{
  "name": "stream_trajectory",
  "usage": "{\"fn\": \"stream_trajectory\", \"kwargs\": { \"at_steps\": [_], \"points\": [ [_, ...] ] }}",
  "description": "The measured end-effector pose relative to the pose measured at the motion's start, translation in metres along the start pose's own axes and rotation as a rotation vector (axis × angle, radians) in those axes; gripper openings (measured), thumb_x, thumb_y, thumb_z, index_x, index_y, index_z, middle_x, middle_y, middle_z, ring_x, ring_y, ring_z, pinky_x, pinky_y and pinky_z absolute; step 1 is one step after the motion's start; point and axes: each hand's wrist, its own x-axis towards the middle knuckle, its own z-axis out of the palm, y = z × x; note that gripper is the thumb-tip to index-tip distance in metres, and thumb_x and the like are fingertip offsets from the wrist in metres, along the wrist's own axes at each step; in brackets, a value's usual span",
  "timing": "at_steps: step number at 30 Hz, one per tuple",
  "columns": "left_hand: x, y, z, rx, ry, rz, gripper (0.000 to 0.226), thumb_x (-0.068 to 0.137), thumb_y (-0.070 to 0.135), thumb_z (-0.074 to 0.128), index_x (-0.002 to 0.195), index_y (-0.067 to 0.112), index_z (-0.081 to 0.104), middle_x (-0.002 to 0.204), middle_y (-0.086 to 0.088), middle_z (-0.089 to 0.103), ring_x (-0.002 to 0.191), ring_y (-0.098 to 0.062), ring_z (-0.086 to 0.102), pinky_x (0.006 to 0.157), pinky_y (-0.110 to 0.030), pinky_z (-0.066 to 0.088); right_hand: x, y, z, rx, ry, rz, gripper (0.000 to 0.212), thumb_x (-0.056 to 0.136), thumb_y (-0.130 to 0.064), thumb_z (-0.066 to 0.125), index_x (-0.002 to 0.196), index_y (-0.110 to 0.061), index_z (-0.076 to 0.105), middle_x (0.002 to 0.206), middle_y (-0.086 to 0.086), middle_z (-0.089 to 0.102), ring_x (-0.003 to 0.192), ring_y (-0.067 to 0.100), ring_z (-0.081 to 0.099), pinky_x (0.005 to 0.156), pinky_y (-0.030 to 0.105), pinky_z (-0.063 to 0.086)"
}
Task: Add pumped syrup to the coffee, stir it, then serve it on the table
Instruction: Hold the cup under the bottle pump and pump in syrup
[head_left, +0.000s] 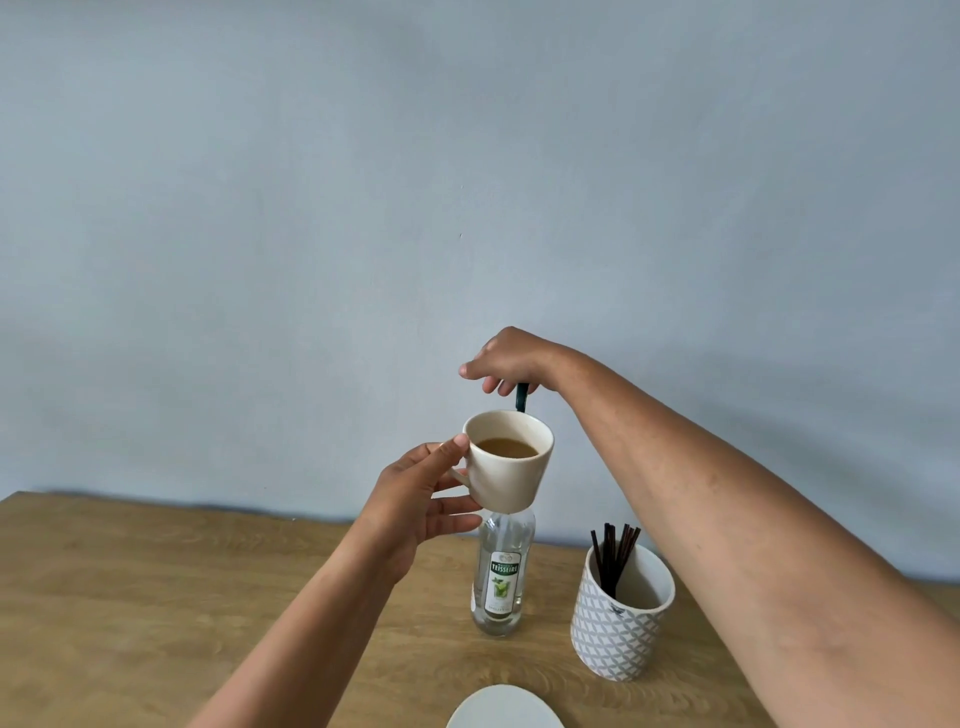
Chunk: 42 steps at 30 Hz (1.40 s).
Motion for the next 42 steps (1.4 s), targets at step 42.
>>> {"fn": "stream_trajectory", "kwargs": {
  "at_steps": [42],
  "points": [
    [-0.003, -0.005, 0.007, -0.021, 0.010, -0.058, 0.039, 0.074, 0.043, 0.075, 0.095, 0.012, 0.066, 0.083, -0.013, 0.075, 0.076, -0.033, 0.075, 0.056, -0.034, 0.061, -0.003, 0.014, 0.010, 0.144, 0.025, 0.023, 0.048, 0.085, -0.046, 0.061, 0.120, -0.013, 0.059, 0.102, 0.005, 0.073, 0.103, 0.024, 0.065, 0.075, 0.036, 0.046]
  ]
}}
